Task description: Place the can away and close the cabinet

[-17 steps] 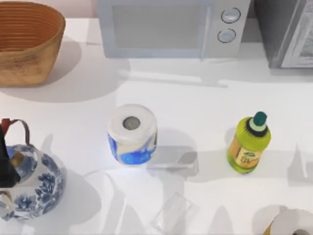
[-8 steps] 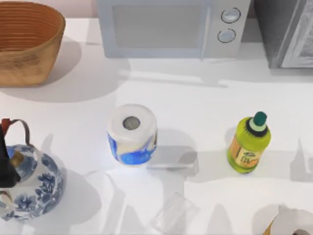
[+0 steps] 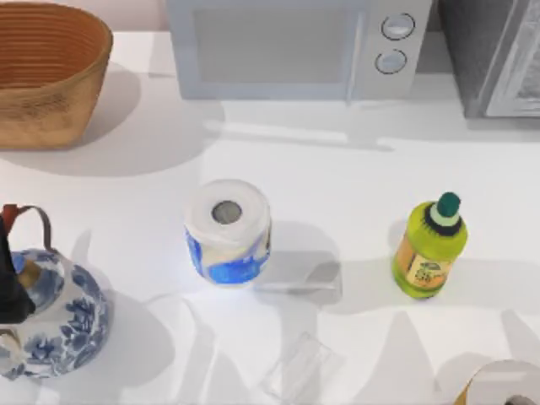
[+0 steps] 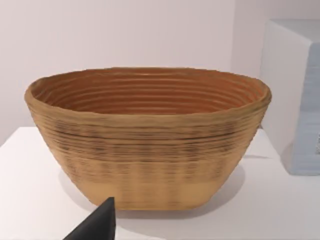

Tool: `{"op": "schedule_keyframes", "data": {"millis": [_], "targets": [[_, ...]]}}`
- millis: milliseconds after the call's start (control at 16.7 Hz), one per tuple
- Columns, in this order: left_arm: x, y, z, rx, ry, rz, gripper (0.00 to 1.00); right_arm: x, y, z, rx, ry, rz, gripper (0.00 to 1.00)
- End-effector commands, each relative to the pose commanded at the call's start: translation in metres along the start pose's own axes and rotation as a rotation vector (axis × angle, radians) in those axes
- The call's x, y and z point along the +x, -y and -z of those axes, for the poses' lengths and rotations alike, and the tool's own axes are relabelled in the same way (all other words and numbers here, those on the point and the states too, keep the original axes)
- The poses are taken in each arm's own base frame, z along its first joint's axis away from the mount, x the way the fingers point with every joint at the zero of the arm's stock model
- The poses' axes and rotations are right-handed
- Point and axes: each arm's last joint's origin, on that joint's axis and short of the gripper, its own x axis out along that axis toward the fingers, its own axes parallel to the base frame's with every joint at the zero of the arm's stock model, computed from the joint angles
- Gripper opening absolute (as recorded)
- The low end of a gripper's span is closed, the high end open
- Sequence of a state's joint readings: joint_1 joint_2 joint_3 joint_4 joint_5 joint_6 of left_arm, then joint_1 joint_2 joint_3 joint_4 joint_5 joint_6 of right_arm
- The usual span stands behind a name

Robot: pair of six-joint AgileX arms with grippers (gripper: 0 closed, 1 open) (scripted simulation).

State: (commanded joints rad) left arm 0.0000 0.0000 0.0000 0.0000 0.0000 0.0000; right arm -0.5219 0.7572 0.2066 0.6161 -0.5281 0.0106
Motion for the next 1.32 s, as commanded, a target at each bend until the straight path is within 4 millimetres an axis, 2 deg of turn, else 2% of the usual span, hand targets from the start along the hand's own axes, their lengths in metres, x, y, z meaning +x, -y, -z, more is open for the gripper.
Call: {"op": "schedule_keyframes", "data": {"millis": [240,420,540,720,1020,1200,1320], "targets": [[0.0,0.0,0.0,0.0,0.0,0.0,1.0,0.016,0.06,0.008,-0.014,-0.008,0.001,1.0],[0.0,0.0,0.0,0.0,0.0,0.0,1.0,0.012,0.101,0.026,-0.013,-0.023,0.005,1.0],[0.0,0.0,0.0,0.0,0.0,0.0,1.0,0.005,0.118,0.039,-0.001,-0.036,0.008,1.0],[0.0,0.0,0.0,0.0,0.0,0.0,1.0,-0.003,0.128,0.053,0.028,-0.054,0.007,1.0],[0.0,0.0,0.0,0.0,0.0,0.0,1.0,-0.003,0.128,0.054,0.033,-0.056,0.005,1.0],[0.0,0.0,0.0,0.0,0.0,0.0,1.0,0.0,0.134,0.049,0.028,-0.055,0.001,1.0],[0.0,0.0,0.0,0.0,0.0,0.0,1.0,0.007,0.146,0.037,0.021,-0.053,-0.007,1.0]]}}
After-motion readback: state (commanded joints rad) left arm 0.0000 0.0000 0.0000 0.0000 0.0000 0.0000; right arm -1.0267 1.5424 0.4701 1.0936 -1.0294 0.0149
